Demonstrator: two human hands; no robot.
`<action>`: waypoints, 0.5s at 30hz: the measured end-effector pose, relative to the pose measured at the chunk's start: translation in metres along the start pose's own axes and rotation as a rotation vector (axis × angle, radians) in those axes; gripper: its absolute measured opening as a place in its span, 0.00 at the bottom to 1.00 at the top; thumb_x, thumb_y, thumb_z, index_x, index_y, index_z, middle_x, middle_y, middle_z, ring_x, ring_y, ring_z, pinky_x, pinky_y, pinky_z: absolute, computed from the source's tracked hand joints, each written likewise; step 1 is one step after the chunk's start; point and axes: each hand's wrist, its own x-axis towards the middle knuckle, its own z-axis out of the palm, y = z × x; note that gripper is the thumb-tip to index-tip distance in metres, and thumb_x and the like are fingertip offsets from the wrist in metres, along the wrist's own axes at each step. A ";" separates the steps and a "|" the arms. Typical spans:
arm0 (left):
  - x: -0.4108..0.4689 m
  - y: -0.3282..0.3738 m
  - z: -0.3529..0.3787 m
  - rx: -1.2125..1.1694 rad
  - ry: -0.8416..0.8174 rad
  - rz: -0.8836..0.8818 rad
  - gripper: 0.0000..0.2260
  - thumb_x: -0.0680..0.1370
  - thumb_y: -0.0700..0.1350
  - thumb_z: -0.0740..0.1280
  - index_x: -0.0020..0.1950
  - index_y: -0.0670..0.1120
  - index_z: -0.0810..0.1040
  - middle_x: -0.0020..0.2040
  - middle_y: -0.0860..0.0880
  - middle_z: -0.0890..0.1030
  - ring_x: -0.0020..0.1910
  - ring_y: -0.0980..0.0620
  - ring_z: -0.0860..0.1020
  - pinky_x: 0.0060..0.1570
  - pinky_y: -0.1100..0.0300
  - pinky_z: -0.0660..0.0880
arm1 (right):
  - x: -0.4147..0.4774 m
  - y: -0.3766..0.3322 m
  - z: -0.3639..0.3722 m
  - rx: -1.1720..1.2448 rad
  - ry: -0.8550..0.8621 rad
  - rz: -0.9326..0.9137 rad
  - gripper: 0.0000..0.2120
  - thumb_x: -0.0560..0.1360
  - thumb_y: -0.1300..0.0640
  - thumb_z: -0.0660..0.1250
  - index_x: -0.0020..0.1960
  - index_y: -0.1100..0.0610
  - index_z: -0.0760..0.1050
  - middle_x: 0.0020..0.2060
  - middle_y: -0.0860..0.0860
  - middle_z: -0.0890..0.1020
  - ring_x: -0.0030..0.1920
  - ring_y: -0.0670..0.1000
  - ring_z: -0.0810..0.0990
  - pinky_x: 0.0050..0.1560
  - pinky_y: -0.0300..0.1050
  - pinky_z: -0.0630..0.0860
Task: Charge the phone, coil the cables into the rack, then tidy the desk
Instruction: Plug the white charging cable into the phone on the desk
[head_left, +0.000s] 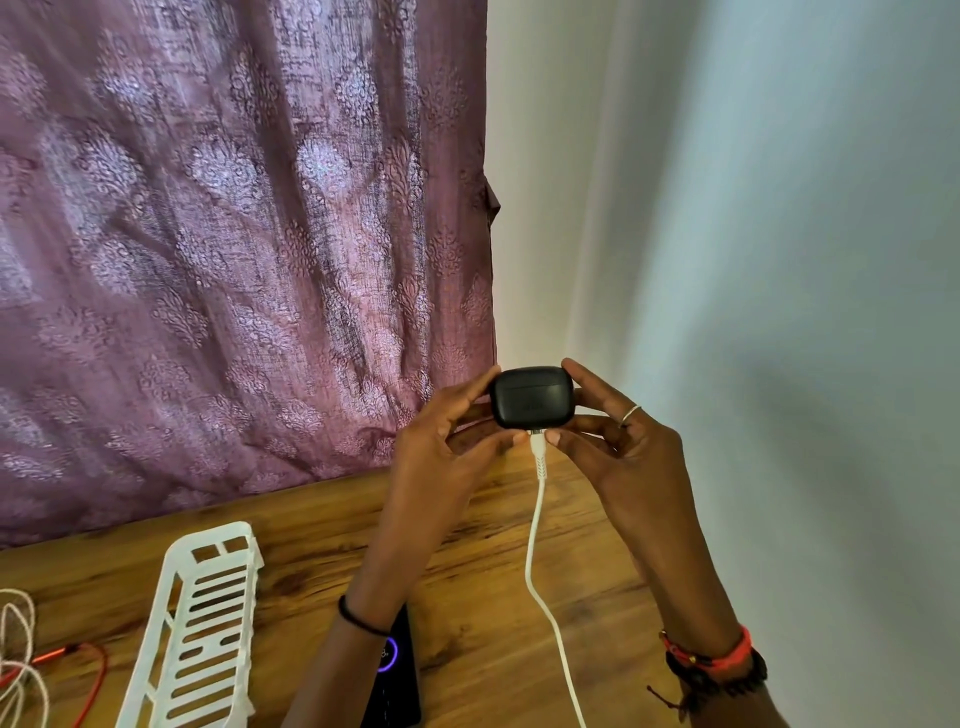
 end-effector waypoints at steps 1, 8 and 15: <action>0.000 -0.002 0.000 0.001 0.006 0.002 0.27 0.68 0.35 0.73 0.63 0.54 0.73 0.58 0.49 0.80 0.57 0.56 0.79 0.59 0.55 0.76 | 0.000 0.001 0.001 0.000 -0.003 0.003 0.25 0.71 0.60 0.71 0.53 0.32 0.67 0.47 0.32 0.75 0.42 0.27 0.77 0.39 0.17 0.68; -0.001 -0.014 0.000 0.041 0.016 -0.008 0.27 0.69 0.37 0.74 0.62 0.58 0.73 0.57 0.51 0.80 0.56 0.59 0.79 0.59 0.60 0.75 | 0.001 0.013 0.007 0.023 -0.021 0.047 0.25 0.71 0.61 0.71 0.56 0.35 0.67 0.54 0.41 0.77 0.46 0.38 0.77 0.40 0.18 0.69; -0.004 -0.048 -0.001 0.035 0.031 -0.098 0.27 0.68 0.38 0.75 0.63 0.55 0.74 0.59 0.49 0.80 0.59 0.53 0.78 0.62 0.49 0.73 | 0.002 0.034 0.018 0.031 -0.058 0.122 0.24 0.71 0.62 0.71 0.58 0.38 0.68 0.49 0.41 0.78 0.44 0.38 0.78 0.39 0.19 0.70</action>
